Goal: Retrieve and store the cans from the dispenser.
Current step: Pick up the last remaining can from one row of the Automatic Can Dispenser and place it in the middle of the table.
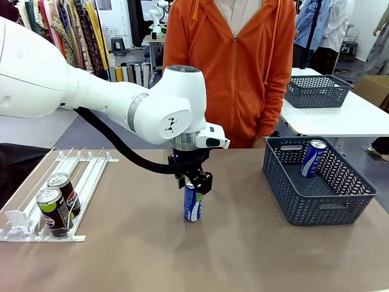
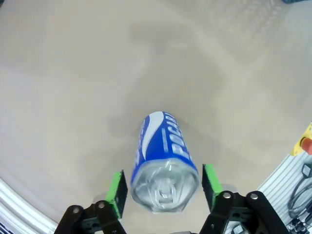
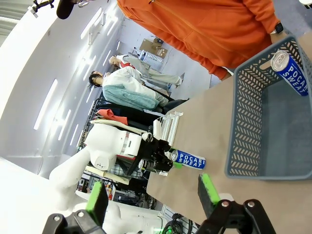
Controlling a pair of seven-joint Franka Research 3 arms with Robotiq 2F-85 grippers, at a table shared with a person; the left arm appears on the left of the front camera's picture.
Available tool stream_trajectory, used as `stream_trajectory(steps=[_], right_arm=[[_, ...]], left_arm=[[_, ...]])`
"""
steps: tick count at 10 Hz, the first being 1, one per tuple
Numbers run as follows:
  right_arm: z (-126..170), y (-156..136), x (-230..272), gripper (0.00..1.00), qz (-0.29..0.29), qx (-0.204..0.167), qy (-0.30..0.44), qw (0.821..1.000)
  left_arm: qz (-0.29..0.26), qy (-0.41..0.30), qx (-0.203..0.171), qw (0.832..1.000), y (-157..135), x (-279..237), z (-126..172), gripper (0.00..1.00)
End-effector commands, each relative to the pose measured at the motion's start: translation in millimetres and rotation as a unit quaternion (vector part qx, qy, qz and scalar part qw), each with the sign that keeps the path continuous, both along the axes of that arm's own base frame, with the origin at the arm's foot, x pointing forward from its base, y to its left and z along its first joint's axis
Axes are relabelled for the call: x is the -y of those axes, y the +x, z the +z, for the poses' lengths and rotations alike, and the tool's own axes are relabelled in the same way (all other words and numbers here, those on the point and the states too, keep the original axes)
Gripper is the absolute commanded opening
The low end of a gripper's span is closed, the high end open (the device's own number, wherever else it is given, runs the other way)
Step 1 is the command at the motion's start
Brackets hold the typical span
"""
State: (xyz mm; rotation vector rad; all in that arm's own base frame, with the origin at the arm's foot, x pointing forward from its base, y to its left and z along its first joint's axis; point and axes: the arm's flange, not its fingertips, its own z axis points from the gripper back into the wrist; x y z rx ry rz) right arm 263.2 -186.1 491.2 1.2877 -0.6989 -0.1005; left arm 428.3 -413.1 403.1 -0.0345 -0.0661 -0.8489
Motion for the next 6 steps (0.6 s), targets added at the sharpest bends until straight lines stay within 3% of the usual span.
stream_trajectory(steps=[1,4,6], right_arm=[[4.3,2.7,-0.9,1.00,-0.004,0.013,0.010,1.000],[4.3,2.7,-0.9,1.00,-0.004,0.013,0.010,1.000],[4.3,2.7,-0.9,1.00,-0.004,0.013,0.010,1.000]], left_arm=[[0.011,-0.002,0.029,1.000,-5.0,-5.1,14.6,1.00],[0.018,-0.064,0.048,0.997,-28.2,-41.4,70.4,1.00],[0.028,-0.111,0.037,0.993,-48.1,-102.0,113.1,1.00]])
